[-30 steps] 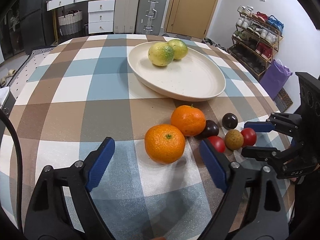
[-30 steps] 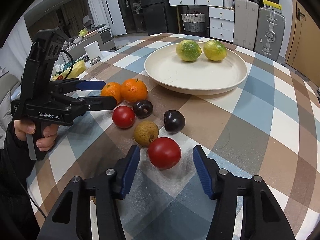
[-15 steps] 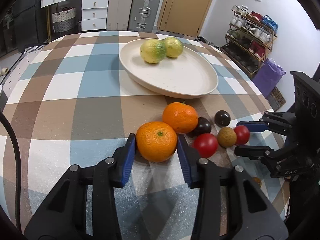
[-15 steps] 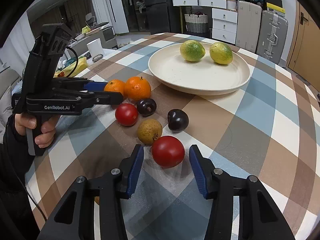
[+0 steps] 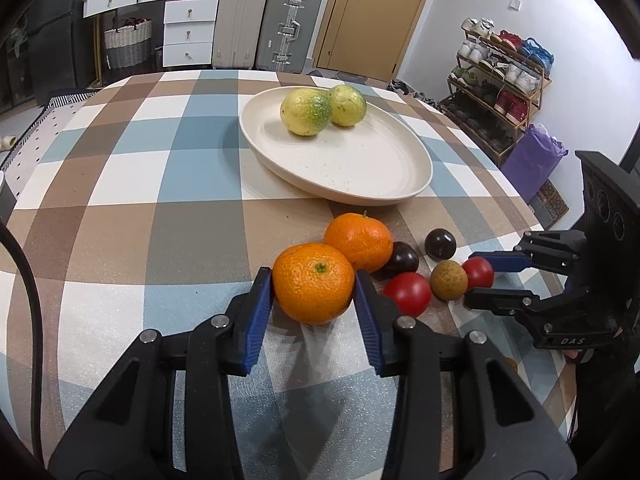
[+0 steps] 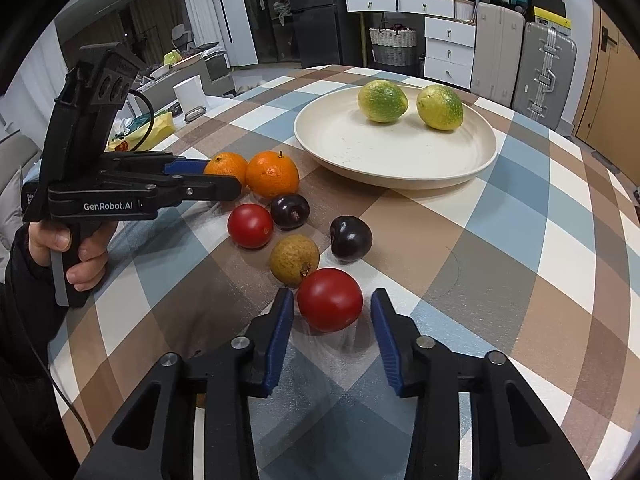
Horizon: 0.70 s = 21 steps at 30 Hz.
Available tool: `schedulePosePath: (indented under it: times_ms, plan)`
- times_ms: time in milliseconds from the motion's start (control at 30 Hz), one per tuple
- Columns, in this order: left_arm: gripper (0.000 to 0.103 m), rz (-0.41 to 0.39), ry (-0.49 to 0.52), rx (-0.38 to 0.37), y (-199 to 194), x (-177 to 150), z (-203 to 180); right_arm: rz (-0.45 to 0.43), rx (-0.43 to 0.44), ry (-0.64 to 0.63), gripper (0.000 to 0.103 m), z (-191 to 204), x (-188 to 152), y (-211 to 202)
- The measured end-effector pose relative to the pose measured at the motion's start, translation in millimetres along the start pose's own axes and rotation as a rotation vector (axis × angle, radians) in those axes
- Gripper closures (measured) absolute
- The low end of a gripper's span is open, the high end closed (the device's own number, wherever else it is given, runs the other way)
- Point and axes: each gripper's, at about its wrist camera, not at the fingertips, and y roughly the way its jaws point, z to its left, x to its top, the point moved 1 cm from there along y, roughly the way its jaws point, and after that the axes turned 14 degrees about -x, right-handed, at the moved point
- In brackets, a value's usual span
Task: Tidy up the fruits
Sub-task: 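Move left gripper to an orange while right gripper reaches a red tomato, then close left gripper on the orange while right gripper grasps the tomato, lift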
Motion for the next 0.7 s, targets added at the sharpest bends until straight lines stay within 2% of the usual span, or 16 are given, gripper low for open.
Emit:
schedulePosePath:
  times_ms: [67,300,700]
  plan:
    - [0.066,-0.009,-0.003,-0.004,-2,0,1,-0.003,-0.002,-0.004,0.070,0,0,0]
    - [0.066,-0.038,-0.016,0.009,-8,2,5,-0.023,-0.004,0.001,0.071,-3,0,-4]
    - [0.066,-0.127,-0.016,0.013,-24,8,4,-0.151,-0.047,0.137,0.071,-25,13,-21]
